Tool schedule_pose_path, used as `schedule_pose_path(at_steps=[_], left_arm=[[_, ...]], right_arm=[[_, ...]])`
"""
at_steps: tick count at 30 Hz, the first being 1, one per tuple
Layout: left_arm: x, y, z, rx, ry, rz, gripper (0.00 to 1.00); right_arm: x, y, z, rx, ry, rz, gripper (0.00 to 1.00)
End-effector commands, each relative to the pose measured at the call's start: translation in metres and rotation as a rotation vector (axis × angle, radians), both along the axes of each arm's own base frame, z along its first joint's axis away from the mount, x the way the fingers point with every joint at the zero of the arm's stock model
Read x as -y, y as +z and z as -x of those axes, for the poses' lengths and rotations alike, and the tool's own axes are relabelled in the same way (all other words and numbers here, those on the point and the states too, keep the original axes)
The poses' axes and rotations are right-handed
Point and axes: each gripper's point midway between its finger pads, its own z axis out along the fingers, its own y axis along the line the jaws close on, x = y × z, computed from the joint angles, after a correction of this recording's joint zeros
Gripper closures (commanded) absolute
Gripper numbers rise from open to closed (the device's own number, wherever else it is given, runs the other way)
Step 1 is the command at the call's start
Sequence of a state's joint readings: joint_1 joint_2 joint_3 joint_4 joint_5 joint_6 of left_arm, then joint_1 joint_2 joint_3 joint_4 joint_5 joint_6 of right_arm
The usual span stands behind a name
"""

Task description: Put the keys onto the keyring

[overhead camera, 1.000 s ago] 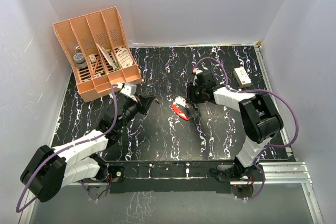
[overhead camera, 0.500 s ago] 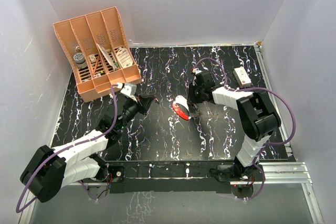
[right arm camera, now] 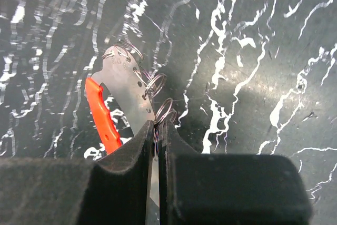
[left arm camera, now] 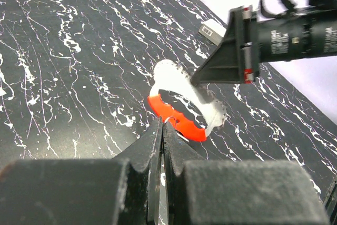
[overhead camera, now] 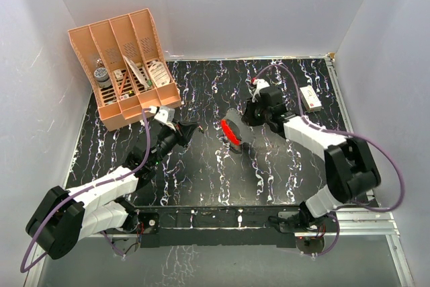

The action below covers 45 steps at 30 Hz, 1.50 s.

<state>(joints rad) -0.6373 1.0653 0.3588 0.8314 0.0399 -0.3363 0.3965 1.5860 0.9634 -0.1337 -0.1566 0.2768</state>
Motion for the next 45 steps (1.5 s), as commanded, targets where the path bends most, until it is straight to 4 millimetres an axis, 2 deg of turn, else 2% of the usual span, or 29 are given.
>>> schedule_pose_path(at_steps=[1,8,14,18,25,30,37,45], left_arm=[[0.003,0.021,-0.002,0.059,-0.006,0.031,1.00],[0.006,0.043,-0.004,0.104,-0.017,0.033,1.00],[0.003,0.064,-0.003,0.154,-0.013,0.032,1.00],[0.003,0.068,-0.001,0.161,-0.016,0.044,1.00],[0.007,0.066,0.000,0.155,-0.034,0.053,1.00],[0.011,0.071,-0.001,0.165,-0.055,0.048,1.00],[0.023,0.071,0.000,0.162,-0.113,0.025,1.00],[0.035,0.054,-0.008,0.122,-0.156,-0.072,1.00]], right_arm=[[-0.011,0.059,-0.005,0.270,0.108,-0.073,1.00],[-0.027,0.071,0.015,0.420,0.329,-0.087,1.00],[-0.038,0.089,0.043,0.633,0.537,-0.086,0.99],[-0.047,0.095,0.063,0.735,0.700,-0.077,1.00],[-0.062,0.091,0.086,0.766,0.898,-0.124,1.00],[-0.069,0.088,0.094,0.772,0.964,-0.128,1.00],[-0.073,0.089,0.093,0.776,0.957,-0.088,1.00],[-0.090,0.098,0.091,0.742,0.920,-0.069,1.00]])
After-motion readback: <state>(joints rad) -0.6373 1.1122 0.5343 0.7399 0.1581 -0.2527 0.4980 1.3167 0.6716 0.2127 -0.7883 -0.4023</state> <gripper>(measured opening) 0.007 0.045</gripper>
